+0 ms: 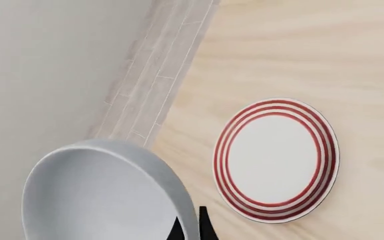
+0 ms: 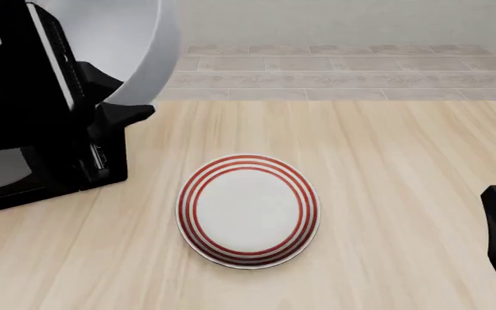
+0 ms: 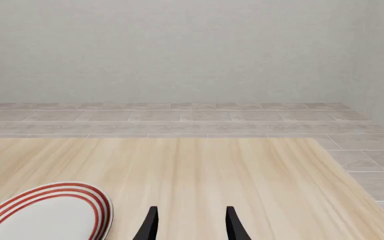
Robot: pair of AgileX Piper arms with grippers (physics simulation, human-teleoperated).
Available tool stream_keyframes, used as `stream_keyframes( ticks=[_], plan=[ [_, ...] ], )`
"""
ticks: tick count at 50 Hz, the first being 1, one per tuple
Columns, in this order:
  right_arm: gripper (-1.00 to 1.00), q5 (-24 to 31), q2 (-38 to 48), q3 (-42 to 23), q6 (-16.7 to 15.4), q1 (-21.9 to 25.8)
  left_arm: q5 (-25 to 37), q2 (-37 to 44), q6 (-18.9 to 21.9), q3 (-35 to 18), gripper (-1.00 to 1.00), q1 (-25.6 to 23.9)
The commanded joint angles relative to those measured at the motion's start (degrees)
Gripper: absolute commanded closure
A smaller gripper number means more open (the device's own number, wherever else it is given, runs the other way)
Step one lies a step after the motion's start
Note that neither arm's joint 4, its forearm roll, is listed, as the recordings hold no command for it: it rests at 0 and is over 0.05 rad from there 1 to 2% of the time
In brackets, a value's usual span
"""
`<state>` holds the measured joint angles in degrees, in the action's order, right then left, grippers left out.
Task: Pick up the white bowl and put it on the plate.
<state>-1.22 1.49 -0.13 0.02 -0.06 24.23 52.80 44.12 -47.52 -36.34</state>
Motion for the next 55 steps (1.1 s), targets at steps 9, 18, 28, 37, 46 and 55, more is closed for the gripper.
stream_keyframes(
  ticks=[9, 18, 28, 37, 46, 55],
  plan=[
    [-1.00, 0.55, -0.48, -0.10, 0.00, 0.08, -2.95, 5.07, -1.37, -0.68, 1.00, -5.97],
    [-1.00, 0.55, -0.49, -0.10, -0.02, 0.08, -3.70, 7.20, -2.23, -0.76, 1.00, -7.85],
    [-1.00, 0.53, -0.43, -0.10, 0.02, 0.06, -3.88, 9.23, -3.85, -2.07, 1.00, -9.97],
    [-1.00, 0.50, -0.38, -0.10, 0.04, 0.04, -6.29, 10.86, -4.60, -1.01, 1.00, -11.44],
    [-1.00, 0.48, -0.32, -0.10, 0.06, 0.03, -7.41, 11.94, -7.23, -0.58, 1.00, -13.57],
    [-1.00, 0.53, -0.47, -0.10, -0.01, 0.07, -9.06, 12.97, -8.21, 0.48, 1.00, -13.98]
  ],
)
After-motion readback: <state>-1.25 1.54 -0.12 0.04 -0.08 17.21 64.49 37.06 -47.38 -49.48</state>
